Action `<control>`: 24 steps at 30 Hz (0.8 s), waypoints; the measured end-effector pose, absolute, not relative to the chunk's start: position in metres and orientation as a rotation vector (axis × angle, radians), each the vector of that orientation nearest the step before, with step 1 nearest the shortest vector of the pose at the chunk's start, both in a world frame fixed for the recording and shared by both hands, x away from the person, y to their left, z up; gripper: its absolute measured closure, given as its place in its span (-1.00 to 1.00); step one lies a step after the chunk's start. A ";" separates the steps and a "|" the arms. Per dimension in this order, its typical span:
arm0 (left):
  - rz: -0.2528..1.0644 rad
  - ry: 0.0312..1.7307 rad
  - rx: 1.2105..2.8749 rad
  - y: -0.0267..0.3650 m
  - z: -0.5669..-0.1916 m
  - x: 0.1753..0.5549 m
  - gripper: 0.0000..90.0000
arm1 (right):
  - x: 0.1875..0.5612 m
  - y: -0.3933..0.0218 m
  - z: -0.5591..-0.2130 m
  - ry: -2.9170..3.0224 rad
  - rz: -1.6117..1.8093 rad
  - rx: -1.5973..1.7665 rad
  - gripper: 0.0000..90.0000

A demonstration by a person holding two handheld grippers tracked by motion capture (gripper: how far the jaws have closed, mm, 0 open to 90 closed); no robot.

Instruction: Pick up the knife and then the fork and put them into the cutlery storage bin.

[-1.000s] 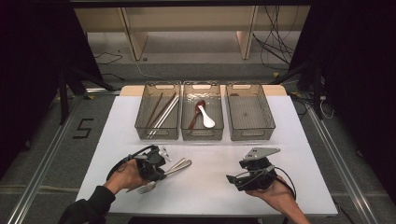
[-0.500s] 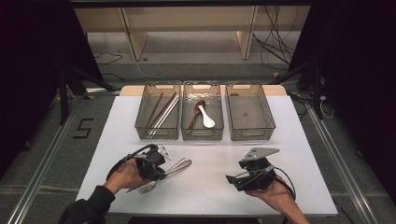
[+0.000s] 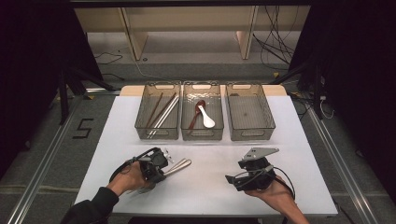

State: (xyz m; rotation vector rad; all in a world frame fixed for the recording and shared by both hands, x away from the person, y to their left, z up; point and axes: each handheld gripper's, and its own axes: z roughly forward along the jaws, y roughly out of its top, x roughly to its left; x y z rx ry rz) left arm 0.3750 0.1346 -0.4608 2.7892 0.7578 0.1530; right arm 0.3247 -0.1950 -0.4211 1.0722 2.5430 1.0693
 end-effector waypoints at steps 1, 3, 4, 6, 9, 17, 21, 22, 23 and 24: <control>0.152 0.758 2.788 0.135 -0.461 0.375 0.70 | 0.325 -0.195 -0.421 2.541 1.073 1.072 -0.34; 0.146 0.765 2.788 0.135 -0.462 0.376 0.70 | 0.325 -0.195 -0.421 2.542 1.074 1.078 -0.34; 0.146 0.777 2.778 0.135 -0.462 0.376 0.69 | 0.325 -0.195 -0.421 2.542 1.071 1.077 -0.34; 0.159 0.769 2.789 0.134 -0.462 0.375 0.69 | 0.325 -0.195 -0.422 2.544 1.067 1.072 -0.34; 0.142 0.778 2.778 0.135 -0.463 0.376 0.69 | 0.325 -0.195 -0.421 2.541 1.070 1.075 -0.34; 0.166 0.732 2.789 0.134 -0.462 0.374 0.74 | 0.325 -0.194 -0.421 2.544 1.070 1.075 -0.34; 0.147 0.734 2.767 0.137 -0.462 0.375 0.76 | 0.326 -0.195 -0.421 2.540 1.071 1.077 -0.34; 0.142 0.736 2.758 0.137 -0.461 0.375 0.76 | 0.326 -0.195 -0.421 2.541 1.074 1.075 -0.34; 0.139 0.739 2.749 0.137 -0.460 0.374 0.76 | 0.325 -0.195 -0.421 2.540 1.076 1.075 -0.34; 0.136 0.740 2.745 0.137 -0.458 0.374 0.76 | 0.325 -0.195 -0.420 2.539 1.077 1.077 -0.34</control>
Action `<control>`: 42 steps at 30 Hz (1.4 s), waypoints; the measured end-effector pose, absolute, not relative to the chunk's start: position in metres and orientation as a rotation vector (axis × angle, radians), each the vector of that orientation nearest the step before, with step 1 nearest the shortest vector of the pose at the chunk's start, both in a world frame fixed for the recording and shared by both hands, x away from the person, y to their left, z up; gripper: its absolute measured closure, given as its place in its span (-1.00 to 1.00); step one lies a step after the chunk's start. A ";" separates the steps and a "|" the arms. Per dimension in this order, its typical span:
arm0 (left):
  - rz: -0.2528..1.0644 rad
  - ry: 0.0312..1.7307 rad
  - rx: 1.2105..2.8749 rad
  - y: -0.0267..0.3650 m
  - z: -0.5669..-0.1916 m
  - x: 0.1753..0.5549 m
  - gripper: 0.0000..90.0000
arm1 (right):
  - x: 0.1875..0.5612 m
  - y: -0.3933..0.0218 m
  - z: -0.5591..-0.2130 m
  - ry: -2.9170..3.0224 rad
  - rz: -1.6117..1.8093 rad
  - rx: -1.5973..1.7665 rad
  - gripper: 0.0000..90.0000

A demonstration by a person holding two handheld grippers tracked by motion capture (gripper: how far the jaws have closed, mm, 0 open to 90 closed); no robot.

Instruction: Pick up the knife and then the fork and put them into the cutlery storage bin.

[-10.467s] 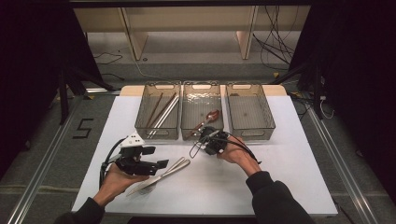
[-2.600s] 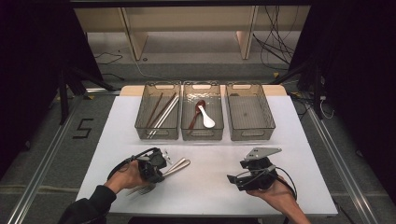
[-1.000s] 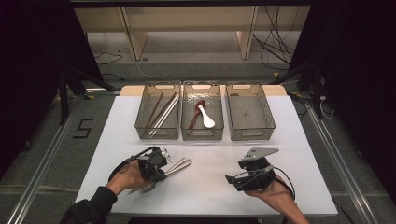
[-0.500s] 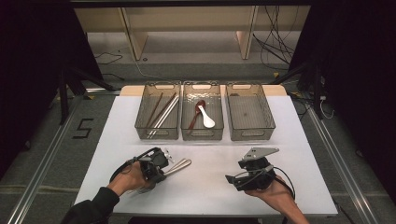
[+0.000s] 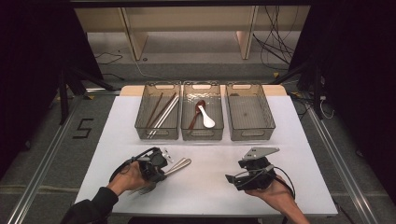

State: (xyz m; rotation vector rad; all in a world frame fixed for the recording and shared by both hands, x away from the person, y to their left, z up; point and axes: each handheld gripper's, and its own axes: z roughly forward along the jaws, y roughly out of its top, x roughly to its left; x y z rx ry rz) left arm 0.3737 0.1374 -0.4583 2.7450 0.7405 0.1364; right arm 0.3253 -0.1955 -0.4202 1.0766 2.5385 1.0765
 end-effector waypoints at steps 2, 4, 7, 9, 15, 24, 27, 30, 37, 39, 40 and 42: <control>0.142 0.742 2.728 0.138 -0.456 0.373 0.76 | 0.326 -0.196 -0.420 2.537 1.080 1.071 -0.34; 0.125 0.734 2.727 0.139 -0.453 0.374 0.76 | 0.325 -0.195 -0.420 2.539 1.080 1.072 -0.33; 0.117 0.744 2.706 0.141 -0.449 0.373 0.76 | 0.325 -0.194 -0.420 2.542 1.081 1.070 -0.33; 0.116 0.736 2.705 0.143 -0.445 0.373 0.76 | 0.325 -0.194 -0.420 2.542 1.087 1.065 -0.33; 0.102 0.737 2.682 0.144 -0.438 0.370 0.76 | 0.325 -0.189 -0.421 2.551 1.080 1.061 -0.33; 0.111 0.695 2.664 0.135 -0.422 0.361 0.76 | 0.325 -0.173 -0.424 2.581 1.105 1.019 -0.33; 0.087 0.665 2.658 0.129 -0.418 0.355 0.76 | 0.323 -0.161 -0.425 2.591 1.144 0.972 -0.33; 0.083 0.636 2.677 0.122 -0.418 0.352 0.76 | 0.319 -0.143 -0.429 2.616 1.171 0.899 -0.33; 0.087 0.615 2.679 0.116 -0.415 0.348 0.76 | 0.315 -0.102 -0.441 2.657 1.153 0.698 -0.32; 0.075 0.604 2.682 0.115 -0.413 0.347 0.76 | 0.316 -0.095 -0.444 2.663 1.145 0.659 -0.32; 0.071 0.602 2.685 0.114 -0.412 0.346 0.76 | 0.317 -0.091 -0.445 2.671 1.139 0.643 -0.32; 0.072 0.595 2.685 0.113 -0.412 0.344 0.76 | 0.317 -0.086 -0.447 2.657 1.127 0.619 -0.29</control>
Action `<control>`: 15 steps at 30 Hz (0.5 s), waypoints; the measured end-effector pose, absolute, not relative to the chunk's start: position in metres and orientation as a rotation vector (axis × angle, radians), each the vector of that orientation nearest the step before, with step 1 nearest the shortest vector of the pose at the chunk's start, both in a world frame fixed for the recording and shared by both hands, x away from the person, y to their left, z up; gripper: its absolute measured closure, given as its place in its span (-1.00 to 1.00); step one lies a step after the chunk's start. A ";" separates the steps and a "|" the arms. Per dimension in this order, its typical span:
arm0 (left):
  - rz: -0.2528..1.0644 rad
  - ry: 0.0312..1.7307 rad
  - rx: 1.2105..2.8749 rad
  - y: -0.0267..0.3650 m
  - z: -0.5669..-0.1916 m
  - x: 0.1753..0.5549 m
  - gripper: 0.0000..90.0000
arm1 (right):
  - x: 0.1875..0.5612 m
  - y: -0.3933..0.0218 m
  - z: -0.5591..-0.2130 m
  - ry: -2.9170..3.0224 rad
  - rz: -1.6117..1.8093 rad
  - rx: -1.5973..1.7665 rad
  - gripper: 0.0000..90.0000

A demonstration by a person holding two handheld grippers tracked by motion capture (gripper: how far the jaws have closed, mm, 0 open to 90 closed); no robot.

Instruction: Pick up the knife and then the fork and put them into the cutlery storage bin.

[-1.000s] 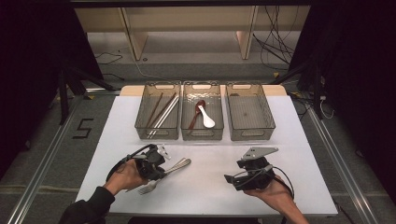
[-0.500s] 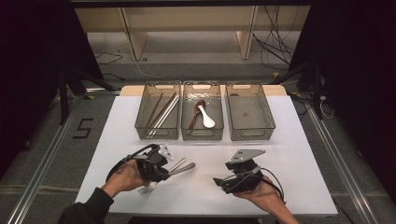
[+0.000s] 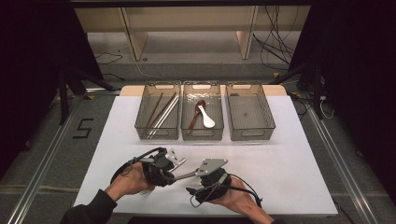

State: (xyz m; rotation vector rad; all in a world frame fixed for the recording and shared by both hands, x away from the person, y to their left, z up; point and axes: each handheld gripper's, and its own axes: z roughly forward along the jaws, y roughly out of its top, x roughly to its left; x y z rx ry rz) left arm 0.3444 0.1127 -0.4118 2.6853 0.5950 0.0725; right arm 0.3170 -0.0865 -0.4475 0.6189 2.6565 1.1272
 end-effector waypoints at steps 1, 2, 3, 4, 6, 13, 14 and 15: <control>0.063 0.596 2.690 0.112 -0.411 0.344 0.76 | 0.317 -0.085 -0.448 2.652 1.133 0.608 -0.28; 0.059 0.580 2.699 0.110 -0.410 0.342 0.76 | 0.317 -0.084 -0.448 2.656 1.138 0.598 -0.27; 0.056 0.582 2.686 0.109 -0.409 0.340 0.76 | 0.317 -0.082 -0.449 2.652 1.137 0.589 -0.27; 0.040 0.570 2.687 0.107 -0.408 0.339 0.76 | 0.318 -0.080 -0.449 2.659 1.128 0.571 -0.25; 0.035 0.553 2.697 0.104 -0.407 0.336 0.76 | 0.319 -0.078 -0.453 2.667 1.118 0.533 -0.19; 0.015 0.534 2.701 0.099 -0.407 0.332 0.76 | 0.317 -0.070 -0.459 2.675 1.056 0.431 0.13; 0.008 0.532 2.706 0.099 -0.407 0.333 0.76 | 0.317 -0.069 -0.460 2.678 1.045 0.423 0.16; 0.012 0.533 2.703 0.099 -0.407 0.333 0.76 | 0.316 -0.068 -0.461 2.671 1.038 0.403 0.24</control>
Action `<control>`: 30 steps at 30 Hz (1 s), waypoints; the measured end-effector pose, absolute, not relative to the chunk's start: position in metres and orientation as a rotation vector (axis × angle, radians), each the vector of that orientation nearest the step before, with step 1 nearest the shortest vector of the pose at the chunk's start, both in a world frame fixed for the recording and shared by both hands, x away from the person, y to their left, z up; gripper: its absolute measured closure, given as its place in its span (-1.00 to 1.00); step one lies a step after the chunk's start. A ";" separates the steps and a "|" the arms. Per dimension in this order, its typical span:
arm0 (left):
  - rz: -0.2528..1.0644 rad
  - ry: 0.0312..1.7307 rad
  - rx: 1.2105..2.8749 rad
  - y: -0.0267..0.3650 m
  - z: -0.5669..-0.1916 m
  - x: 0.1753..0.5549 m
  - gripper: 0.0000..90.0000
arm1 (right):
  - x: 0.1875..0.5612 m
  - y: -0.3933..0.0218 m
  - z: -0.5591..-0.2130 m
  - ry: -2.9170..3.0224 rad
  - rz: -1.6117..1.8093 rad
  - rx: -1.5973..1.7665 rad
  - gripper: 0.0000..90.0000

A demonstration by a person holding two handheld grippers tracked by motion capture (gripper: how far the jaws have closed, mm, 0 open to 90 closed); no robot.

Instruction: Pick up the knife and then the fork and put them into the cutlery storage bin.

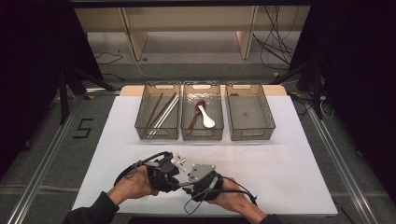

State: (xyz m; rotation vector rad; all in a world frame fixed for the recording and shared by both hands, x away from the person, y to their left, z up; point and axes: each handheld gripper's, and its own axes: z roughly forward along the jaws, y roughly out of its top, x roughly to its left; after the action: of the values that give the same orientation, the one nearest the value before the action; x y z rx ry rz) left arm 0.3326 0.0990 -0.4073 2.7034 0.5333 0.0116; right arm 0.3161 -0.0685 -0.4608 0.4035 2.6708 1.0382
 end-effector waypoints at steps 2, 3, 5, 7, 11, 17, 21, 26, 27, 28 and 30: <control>0.007 0.539 2.701 0.099 -0.408 0.333 0.76 | 0.315 -0.069 -0.460 2.662 1.042 0.384 0.35; 0.009 0.541 2.697 0.099 -0.408 0.333 0.76 | 0.315 -0.069 -0.460 2.665 1.036 0.370 0.41; -0.013 0.543 2.697 0.099 -0.408 0.333 0.76 | 0.313 -0.068 -0.460 2.658 1.021 0.337 0.49; -0.014 0.533 2.706 0.099 -0.408 0.334 0.76 | 0.311 -0.068 -0.461 2.660 0.994 0.311 0.53; -0.042 0.524 2.705 0.098 -0.409 0.334 0.76 | 0.307 -0.066 -0.462 2.643 0.944 0.205 0.65; -0.091 0.500 2.706 0.099 -0.409 0.336 0.77 | 0.300 -0.065 -0.460 2.617 0.879 0.016 0.82; -0.032 0.514 2.712 0.099 -0.408 0.336 0.71 | 0.298 -0.063 -0.460 2.620 0.853 0.002 0.88; 0.001 0.555 2.641 0.105 -0.401 0.336 0.40 | 0.299 -0.067 -0.459 2.633 0.811 -0.004 0.88; 0.024 0.553 2.625 0.107 -0.398 0.336 0.32 | 0.300 -0.068 -0.459 2.632 0.805 0.009 0.88; 0.045 0.565 2.596 0.109 -0.395 0.336 0.21 | 0.302 -0.070 -0.459 2.633 0.781 0.015 0.88; 0.063 0.590 2.526 0.113 -0.389 0.337 0.16 | 0.304 -0.073 -0.458 2.620 0.756 0.042 0.88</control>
State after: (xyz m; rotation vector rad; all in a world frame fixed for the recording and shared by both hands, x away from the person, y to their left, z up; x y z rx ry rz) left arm 0.3374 0.1131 -0.3890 2.5264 0.5900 0.0629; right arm 0.3040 -0.0735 -0.4584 0.0423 2.6204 0.7565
